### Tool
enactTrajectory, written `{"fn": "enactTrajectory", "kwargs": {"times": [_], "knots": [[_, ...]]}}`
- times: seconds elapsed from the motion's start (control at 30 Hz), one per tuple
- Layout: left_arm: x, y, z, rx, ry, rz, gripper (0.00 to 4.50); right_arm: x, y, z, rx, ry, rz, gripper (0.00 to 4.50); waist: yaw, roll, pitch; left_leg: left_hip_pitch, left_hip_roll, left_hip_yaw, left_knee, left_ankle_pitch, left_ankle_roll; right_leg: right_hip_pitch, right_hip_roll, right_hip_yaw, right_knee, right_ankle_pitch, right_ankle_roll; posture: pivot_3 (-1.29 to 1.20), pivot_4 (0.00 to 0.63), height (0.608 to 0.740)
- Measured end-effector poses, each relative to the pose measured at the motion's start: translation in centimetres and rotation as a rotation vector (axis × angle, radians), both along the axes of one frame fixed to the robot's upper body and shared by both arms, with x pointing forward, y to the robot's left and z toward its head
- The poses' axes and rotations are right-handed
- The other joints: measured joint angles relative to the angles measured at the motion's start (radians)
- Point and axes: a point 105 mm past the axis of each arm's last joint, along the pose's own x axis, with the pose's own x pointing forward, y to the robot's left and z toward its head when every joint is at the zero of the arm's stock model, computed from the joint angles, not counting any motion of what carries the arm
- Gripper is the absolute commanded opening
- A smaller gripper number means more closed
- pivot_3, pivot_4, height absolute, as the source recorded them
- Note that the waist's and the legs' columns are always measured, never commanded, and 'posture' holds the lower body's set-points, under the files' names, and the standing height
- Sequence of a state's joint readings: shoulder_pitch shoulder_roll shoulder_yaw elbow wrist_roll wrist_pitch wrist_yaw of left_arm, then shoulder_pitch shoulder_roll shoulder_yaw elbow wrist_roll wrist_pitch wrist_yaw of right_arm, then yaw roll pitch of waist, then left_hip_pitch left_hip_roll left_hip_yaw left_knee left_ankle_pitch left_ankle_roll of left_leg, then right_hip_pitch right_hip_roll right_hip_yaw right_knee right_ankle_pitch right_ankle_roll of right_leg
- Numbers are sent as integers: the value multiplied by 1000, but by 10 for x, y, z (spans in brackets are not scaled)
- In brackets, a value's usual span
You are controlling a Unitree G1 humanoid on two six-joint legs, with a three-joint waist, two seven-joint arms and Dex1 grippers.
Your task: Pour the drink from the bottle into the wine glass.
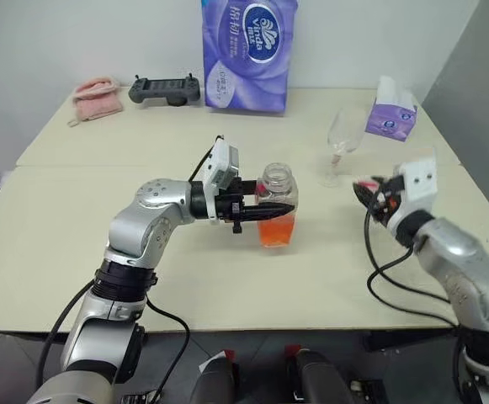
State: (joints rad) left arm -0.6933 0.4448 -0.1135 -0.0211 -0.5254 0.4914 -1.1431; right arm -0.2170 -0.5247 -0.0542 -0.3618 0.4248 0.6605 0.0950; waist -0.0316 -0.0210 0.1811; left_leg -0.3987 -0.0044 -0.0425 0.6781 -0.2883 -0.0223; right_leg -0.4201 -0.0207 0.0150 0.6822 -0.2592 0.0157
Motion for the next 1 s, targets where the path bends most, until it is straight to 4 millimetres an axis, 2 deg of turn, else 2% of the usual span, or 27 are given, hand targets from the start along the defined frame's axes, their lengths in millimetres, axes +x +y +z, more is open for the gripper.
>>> {"fn": "enactTrajectory", "kwargs": {"times": [0.03,0.1,0.2,0.33,0.47,0.63,0.7,0.8,0.9,1.0], "knots": [[0,-1,0,-1,1,0,1817,-1,0,-18,7,43,-21,1793,-1,0,0,0,0,1,0,0,0,0,0,0,0,0,0,0,150,740],[0,-1,0,-4,2,0,1817,-2,2,-40,23,95,-41,1793,-2,0,0,1,0,1,0,0,0,0,1,1,0,0,0,0,150,740],[0,-2,0,-6,1,4,1817,0,3,-46,-7,88,-44,1793,2,0,0,1,0,1,0,0,0,0,0,0,0,0,0,0,150,740],[1,-2,0,-7,1,13,1817,2,1,-57,-15,113,-70,3000,3,0,0,1,0,1,0,0,0,0,0,0,0,0,0,0,150,740],[2,-1,-1,-5,3,18,1817,2,1,-57,-14,113,-63,4333,3,0,0,1,0,0,0,0,0,0,0,0,0,0,0,0,150,740],[2,0,-4,-5,13,23,1817,2,-1,-55,-21,106,-57,4428,3,0,0,1,0,0,0,0,0,0,0,0,0,0,0,0,150,740],[2,0,-4,-5,13,25,1817,1,-2,-47,-13,81,-49,4428,3,0,0,0,0,0,0,0,0,0,0,0,0,0,0,0,150,740],[3,1,-4,-6,10,39,1817,-8,-5,-15,56,-12,5,4428,4,0,0,0,-1,0,0,0,0,0,0,0,0,0,0,0,150,740],[7,3,-4,2,-2,67,1817,-30,6,34,177,-127,184,4428,4,0,0,0,0,-1,1,0,0,1,0,-1,-1,0,0,0,150,740],[25,11,-3,7,-23,162,1817,-58,26,87,133,-181,443,4428,4,1,0,1,-1,-2,1,0,0,2,0,-2,-1,0,0,0,150,740]]}}
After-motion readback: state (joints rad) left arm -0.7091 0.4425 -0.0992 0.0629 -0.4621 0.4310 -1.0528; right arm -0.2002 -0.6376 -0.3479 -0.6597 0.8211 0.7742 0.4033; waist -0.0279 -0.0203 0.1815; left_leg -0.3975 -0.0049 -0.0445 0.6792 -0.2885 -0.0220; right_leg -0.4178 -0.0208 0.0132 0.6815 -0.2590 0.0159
